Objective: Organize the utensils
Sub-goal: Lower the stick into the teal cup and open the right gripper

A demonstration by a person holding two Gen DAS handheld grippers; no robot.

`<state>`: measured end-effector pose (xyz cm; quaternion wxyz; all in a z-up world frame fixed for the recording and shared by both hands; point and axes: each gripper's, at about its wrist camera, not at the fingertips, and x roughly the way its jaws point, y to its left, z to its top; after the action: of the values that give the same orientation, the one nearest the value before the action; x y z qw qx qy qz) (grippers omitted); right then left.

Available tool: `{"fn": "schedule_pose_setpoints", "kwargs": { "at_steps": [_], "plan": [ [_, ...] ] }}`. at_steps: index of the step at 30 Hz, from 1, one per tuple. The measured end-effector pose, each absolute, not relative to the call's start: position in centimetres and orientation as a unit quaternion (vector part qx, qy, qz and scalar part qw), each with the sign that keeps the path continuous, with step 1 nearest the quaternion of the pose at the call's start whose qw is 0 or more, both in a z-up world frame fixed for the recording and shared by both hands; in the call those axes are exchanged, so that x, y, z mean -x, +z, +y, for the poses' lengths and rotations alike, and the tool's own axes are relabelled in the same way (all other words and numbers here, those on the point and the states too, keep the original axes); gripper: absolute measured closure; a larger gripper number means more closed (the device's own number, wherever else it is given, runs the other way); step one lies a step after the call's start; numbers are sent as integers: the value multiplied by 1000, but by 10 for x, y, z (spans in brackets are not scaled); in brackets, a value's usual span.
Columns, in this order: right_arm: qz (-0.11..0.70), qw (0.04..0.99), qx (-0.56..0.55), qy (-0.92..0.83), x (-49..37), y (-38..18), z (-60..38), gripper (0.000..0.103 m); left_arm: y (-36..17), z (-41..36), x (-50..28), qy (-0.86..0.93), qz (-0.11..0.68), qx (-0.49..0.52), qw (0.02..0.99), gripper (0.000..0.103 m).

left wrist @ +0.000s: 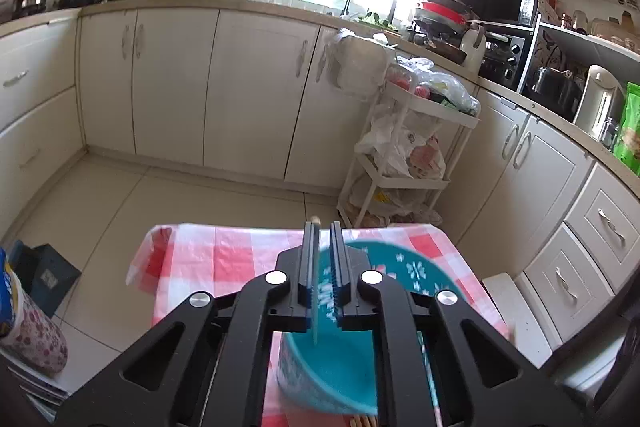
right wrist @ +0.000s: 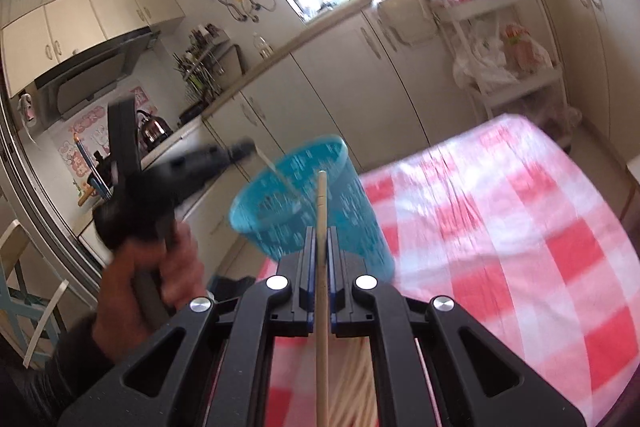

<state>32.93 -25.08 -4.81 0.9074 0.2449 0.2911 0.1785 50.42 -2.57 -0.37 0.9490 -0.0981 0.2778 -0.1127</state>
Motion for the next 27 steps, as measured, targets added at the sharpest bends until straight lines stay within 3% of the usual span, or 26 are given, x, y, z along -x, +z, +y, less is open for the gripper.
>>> {"fn": "schedule_pose_setpoints", "kwargs": {
  "at_steps": [3, 9, 14, 23, 24, 25, 27],
  "plan": [
    [254, 923, -227, 181, -361, -22, -235, 97, -14, -17, -501, -114, 293, 119, 942, 76],
    [194, 946, -213, 151, -433, 11, -211, 97, -11, -3, -497, -110, 287, 130, 943, 62],
    [209, 950, -201, 112, -476, 2, -201, 97, -9, 14, -497, -96, 288, 150, 941, 57],
    [237, 951, -161, 119, -469, 1, -190, 95, -10, 27, -497, -85, 294, 161, 938, 52],
    [239, 950, -158, 124, -463, 1, -191, 88, -10, 27, -496, -84, 295, 160, 938, 51],
    [240, 950, -155, 128, -457, 2, -192, 74, -10, 28, -495, -85, 296, 158, 938, 51],
    [235, 952, -151, 128, -439, 3, -198, 65, -10, 29, -490, -86, 298, 153, 938, 50]
  ]
}}
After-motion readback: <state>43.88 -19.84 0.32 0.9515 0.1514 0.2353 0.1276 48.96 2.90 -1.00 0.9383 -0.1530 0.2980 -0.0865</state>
